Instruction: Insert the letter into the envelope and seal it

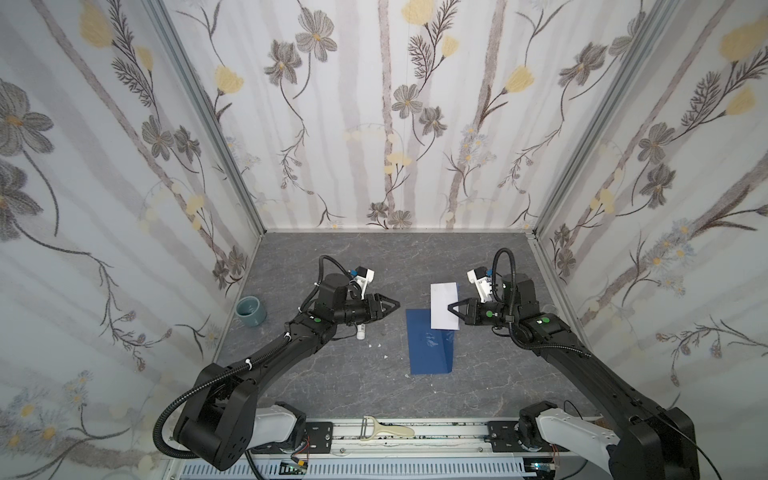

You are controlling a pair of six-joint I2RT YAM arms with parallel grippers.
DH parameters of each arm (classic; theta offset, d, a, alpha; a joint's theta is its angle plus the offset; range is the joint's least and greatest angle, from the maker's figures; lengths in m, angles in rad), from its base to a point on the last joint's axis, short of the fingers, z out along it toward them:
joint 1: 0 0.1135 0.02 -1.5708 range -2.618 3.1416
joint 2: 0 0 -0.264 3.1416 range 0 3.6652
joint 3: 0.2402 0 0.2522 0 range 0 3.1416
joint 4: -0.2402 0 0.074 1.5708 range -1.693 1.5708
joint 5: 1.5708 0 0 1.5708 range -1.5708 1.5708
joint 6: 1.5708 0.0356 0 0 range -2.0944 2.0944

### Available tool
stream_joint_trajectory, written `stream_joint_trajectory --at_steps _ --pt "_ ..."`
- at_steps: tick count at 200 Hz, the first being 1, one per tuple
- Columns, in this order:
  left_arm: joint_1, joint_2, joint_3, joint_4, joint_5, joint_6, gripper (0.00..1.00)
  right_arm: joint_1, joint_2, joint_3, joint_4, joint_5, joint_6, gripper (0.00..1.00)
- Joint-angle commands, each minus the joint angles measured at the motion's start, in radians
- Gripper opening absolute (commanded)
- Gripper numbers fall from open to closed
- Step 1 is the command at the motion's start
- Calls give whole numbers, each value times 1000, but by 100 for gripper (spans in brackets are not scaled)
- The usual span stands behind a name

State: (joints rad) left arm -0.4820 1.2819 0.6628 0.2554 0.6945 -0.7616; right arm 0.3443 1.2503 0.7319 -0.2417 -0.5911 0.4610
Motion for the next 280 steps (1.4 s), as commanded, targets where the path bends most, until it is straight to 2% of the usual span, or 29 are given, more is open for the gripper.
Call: stream_joint_trajectory --at_steps 1,20,51,113,198,280 --pt "-26 -14 -78 131 -153 -37 52 16 14 -34 -88 100 -23 0" --pt "-71 1 -161 224 -222 -72 50 36 39 -52 -113 136 -23 0" --pt "-118 78 -223 321 -268 -114 49 56 94 -35 -162 196 -40 0" --pt "-155 213 -216 409 -302 -113 48 62 189 15 -206 252 -47 0" --pt "-190 447 -184 593 -234 -183 47 70 285 75 -223 286 -47 0" --pt "-197 534 -189 709 -176 -237 45 71 338 98 -221 309 -55 0"
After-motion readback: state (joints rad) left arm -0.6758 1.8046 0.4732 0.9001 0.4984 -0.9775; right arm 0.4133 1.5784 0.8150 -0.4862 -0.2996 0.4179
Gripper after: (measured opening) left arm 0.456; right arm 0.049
